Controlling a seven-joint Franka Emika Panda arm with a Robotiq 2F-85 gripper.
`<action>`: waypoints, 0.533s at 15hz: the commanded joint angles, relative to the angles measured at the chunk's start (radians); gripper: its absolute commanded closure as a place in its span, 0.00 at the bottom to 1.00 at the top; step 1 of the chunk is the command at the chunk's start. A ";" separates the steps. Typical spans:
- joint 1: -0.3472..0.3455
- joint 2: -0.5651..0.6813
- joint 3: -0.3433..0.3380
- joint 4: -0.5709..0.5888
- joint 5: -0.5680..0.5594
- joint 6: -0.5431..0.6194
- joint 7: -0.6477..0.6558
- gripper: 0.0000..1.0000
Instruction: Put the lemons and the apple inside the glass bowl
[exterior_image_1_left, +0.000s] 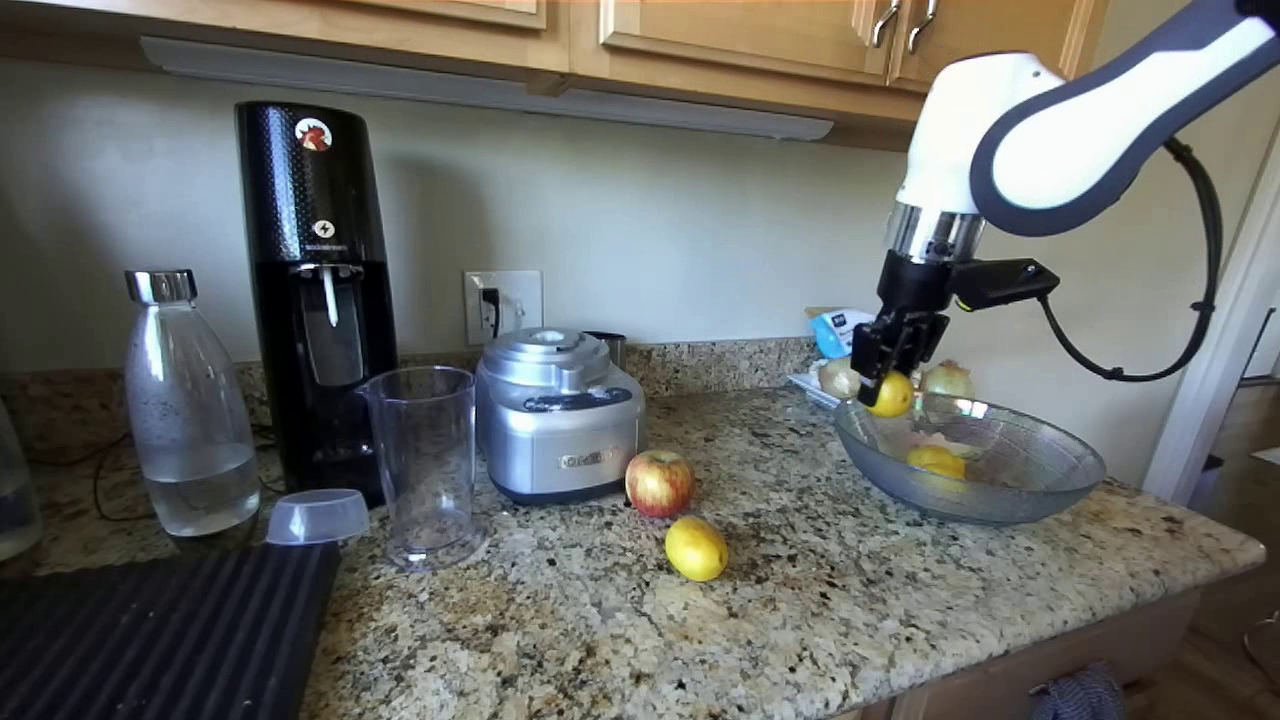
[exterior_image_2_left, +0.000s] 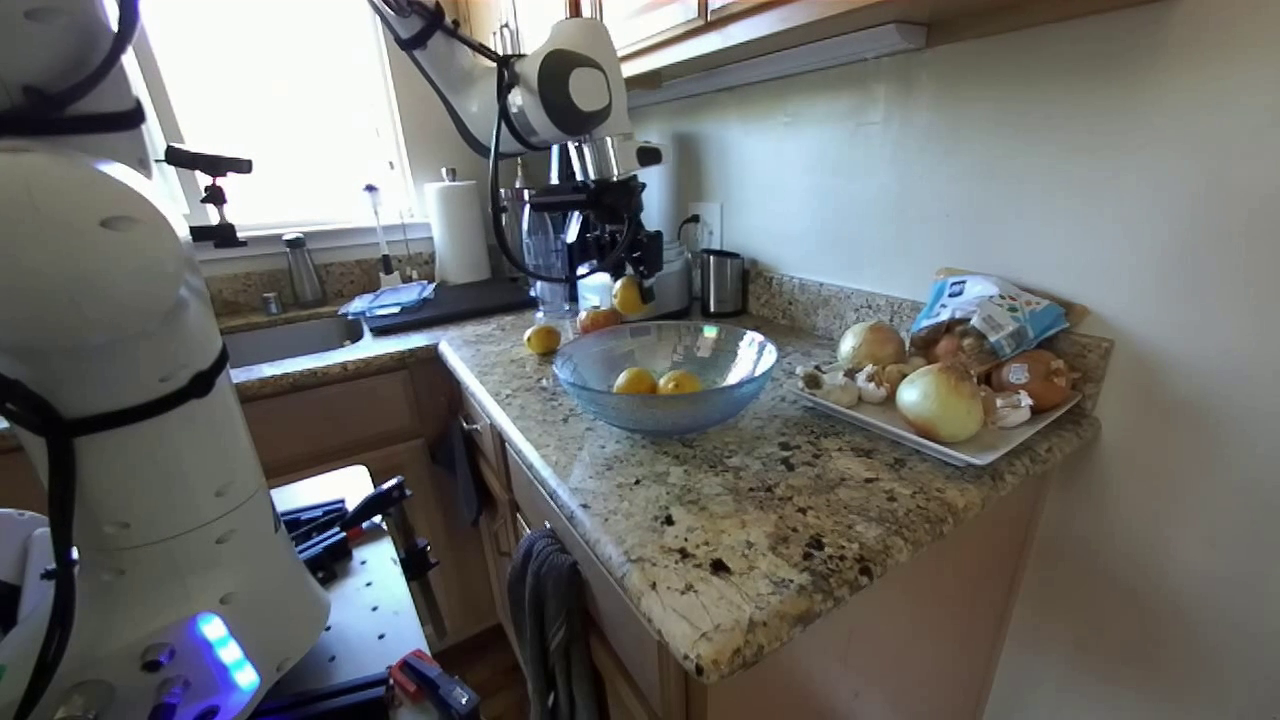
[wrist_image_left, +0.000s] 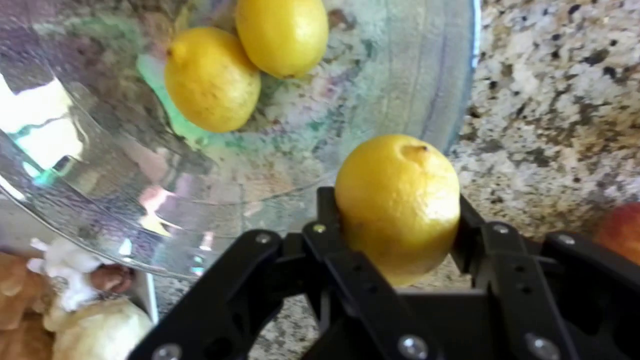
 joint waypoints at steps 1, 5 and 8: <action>-0.033 -0.013 -0.024 -0.066 -0.076 0.055 0.137 0.72; -0.042 0.053 -0.047 -0.079 -0.107 0.121 0.235 0.72; -0.029 0.103 -0.065 -0.079 -0.105 0.162 0.273 0.72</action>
